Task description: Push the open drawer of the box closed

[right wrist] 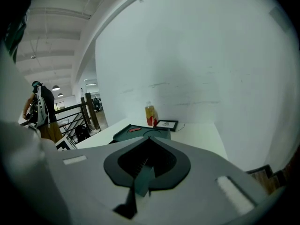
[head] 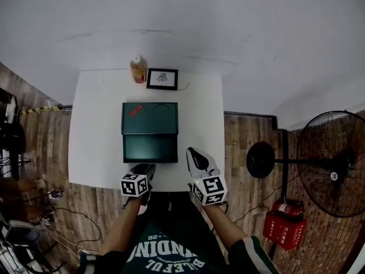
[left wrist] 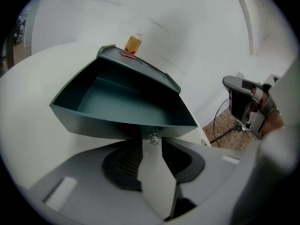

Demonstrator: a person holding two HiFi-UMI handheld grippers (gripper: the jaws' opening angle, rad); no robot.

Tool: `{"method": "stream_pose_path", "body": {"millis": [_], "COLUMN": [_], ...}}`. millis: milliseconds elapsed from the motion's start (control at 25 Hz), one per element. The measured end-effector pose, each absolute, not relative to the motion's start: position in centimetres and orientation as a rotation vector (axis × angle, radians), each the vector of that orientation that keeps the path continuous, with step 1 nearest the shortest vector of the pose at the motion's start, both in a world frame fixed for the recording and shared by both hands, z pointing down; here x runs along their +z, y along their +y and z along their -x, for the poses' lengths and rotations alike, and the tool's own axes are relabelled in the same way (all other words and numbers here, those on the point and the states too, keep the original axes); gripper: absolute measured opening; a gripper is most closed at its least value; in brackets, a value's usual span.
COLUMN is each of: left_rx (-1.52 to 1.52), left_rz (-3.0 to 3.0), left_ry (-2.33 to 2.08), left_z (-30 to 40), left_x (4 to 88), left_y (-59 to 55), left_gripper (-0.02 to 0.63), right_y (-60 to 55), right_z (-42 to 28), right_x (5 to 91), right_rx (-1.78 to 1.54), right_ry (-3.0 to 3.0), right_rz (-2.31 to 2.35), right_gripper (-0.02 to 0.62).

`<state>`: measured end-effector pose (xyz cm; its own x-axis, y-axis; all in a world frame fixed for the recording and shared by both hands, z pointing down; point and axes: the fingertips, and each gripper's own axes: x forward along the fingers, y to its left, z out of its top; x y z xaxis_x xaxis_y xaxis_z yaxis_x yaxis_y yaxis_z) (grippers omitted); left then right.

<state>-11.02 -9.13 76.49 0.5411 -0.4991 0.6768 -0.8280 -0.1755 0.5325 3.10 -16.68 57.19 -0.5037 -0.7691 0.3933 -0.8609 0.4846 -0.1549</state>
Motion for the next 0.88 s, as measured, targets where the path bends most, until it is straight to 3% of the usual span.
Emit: {"method": "stream_pose_path", "body": {"millis": [160, 880], "left_rx": [0.416, 0.356], "left_rz": [-1.811, -1.778], "left_ry": [-1.099, -1.157], "left_z": [10.8, 11.3], "left_x": [76.4, 75.7], "left_y": [-9.3, -14.1], "left_gripper": [0.123, 0.122], "right_y": [-17.0, -18.2], "right_z": [-3.2, -3.0], "right_x": [57.4, 58.9], "right_rx": [0.519, 0.575], "right_ry": [-2.466, -2.459], "right_rz": [-1.381, -1.341], "right_gripper": [0.002, 0.002]}}
